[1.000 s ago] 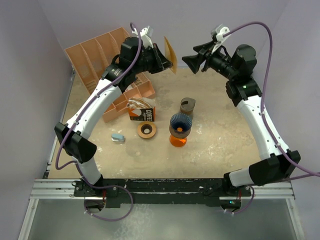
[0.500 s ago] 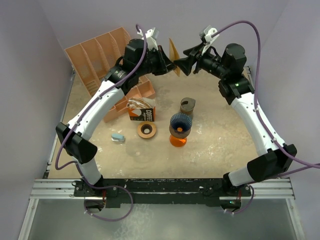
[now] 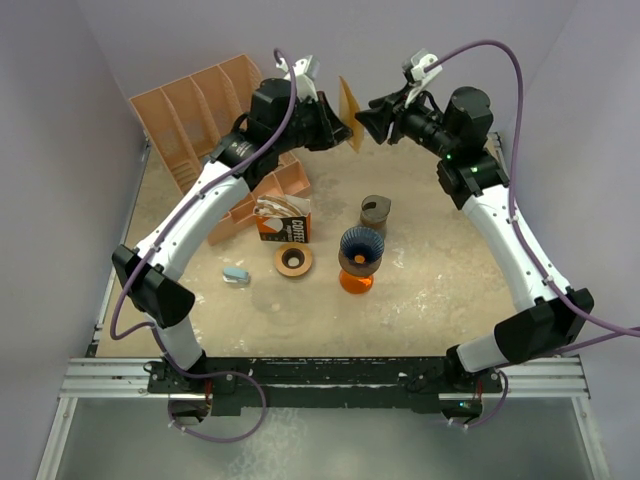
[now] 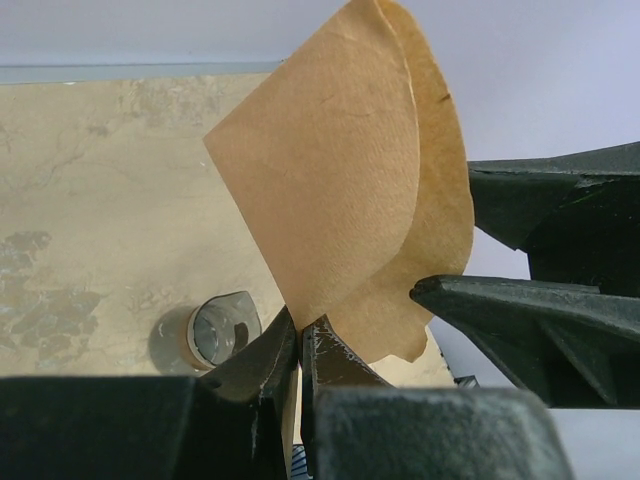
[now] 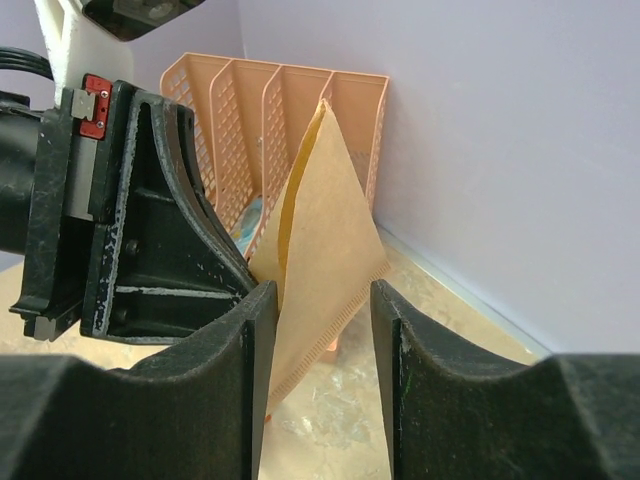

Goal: Place the coffee filter in the dripper
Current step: Pick up the coffee filter from the coffee filter holder.

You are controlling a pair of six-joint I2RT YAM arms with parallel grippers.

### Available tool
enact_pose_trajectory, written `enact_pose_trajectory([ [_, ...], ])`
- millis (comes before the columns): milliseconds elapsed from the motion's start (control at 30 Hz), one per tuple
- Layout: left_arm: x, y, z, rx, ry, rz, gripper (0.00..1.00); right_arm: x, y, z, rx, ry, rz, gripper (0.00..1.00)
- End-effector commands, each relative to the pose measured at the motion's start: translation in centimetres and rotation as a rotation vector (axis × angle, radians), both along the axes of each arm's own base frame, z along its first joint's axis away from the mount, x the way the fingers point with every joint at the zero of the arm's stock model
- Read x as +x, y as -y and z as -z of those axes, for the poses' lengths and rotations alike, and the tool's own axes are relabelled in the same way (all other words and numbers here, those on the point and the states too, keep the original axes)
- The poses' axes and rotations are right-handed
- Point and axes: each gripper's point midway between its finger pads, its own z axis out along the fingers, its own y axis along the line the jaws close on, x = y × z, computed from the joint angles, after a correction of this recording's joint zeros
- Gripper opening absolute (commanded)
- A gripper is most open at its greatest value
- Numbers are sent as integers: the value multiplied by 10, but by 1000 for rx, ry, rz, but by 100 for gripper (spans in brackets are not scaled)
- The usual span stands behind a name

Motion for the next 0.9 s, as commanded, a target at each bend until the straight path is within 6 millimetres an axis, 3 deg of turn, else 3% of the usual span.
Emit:
enact_pose_trajectory([
  [0, -4, -2, -32, -27, 93, -3, 0, -5, 1, -22, 10, 68, 21, 44],
  [233, -3, -2, -31, -11, 104, -11, 0, -3, -1, -11, -4, 54, 45, 43],
  [433, -3, -2, -30, -6, 105, -13, 0, 3, 3, -9, -3, 46, 87, 35],
  [600, -2, -3, -28, 5, 106, -19, 0, 5, 5, -10, -1, 49, 102, 24],
  [800, -5, 3, -30, -11, 118, 19, 0, 2, 7, -15, 2, 61, 110, 1],
  [867, -7, 6, -33, -14, 141, 47, 4, 1, 9, -19, 4, 67, 118, 0],
])
